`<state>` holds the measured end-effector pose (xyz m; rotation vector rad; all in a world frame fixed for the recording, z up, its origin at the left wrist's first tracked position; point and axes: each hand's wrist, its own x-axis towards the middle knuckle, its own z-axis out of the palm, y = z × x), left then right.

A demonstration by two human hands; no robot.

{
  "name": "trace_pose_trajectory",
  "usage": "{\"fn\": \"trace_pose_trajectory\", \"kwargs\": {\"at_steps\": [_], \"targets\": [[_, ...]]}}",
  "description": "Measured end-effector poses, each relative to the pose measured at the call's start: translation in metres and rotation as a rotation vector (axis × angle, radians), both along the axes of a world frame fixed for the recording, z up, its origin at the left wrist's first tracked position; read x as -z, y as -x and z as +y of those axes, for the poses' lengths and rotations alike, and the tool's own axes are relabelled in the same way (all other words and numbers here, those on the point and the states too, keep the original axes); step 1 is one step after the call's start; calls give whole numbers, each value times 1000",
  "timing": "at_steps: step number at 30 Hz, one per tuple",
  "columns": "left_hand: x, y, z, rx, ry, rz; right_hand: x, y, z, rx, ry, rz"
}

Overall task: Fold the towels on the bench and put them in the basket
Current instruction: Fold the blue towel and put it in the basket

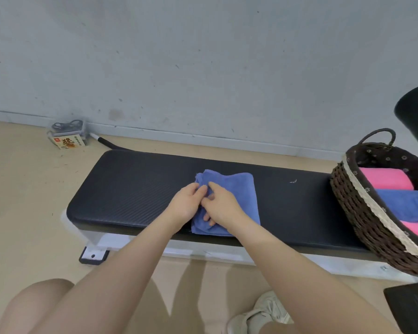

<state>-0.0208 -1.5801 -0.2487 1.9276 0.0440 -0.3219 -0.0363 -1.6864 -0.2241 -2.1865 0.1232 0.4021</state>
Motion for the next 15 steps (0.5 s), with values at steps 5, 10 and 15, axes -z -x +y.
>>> {"fn": "trace_pose_trajectory", "kwargs": {"at_steps": [5,10,15], "targets": [[7,-16,-12,-13,-277,-44,-2,0,-42,-22,370,-302],[6,-16,-7,-78,-112,17,21,6,-71,-261,630,-115],[5,-7,-17,228,-836,-727,32,3,-75,-177,583,-7]]}}
